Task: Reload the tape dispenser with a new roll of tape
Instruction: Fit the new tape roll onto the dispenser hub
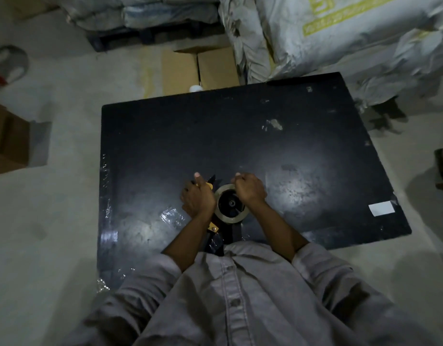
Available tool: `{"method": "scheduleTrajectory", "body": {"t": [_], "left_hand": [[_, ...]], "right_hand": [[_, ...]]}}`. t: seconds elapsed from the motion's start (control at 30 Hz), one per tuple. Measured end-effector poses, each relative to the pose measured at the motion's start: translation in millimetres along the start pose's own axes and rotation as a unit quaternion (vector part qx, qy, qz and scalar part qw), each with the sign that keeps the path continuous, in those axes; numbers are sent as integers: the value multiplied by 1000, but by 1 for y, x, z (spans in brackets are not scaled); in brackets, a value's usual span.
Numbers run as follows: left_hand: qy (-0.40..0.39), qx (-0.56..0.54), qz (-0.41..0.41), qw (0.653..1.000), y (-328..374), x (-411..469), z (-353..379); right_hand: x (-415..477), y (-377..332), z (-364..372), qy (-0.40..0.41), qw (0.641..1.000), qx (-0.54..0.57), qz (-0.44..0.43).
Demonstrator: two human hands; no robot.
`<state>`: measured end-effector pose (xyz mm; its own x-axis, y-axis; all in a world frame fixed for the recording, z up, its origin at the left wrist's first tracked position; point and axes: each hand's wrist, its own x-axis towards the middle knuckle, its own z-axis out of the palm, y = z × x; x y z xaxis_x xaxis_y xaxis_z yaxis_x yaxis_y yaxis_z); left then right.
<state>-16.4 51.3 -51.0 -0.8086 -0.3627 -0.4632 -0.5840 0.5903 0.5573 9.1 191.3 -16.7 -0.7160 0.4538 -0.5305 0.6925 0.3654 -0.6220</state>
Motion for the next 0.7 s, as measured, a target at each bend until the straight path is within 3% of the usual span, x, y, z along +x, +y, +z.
{"method": "scheduleTrajectory", "body": {"t": [0.07,0.2,0.37,0.57,0.7], "left_hand": [[18,25,17,999,-5,-6,-1],[81,145,233,958,-27,-29,-6],[27,232,378,896,-36,-28,-8],[1,266,365,892,-35,-19,-9],[-12,272,369,889,-33,-18,-4]], "right_hand": [[-2,1,-1,9,1000,-11,-15],[-8,16,-1,50,996,-37,-72],[-10,33,3,86,990,-83,-69],[-5,30,12,102,987,-93,-85],[-3,27,11,138,980,-135,-43]]}}
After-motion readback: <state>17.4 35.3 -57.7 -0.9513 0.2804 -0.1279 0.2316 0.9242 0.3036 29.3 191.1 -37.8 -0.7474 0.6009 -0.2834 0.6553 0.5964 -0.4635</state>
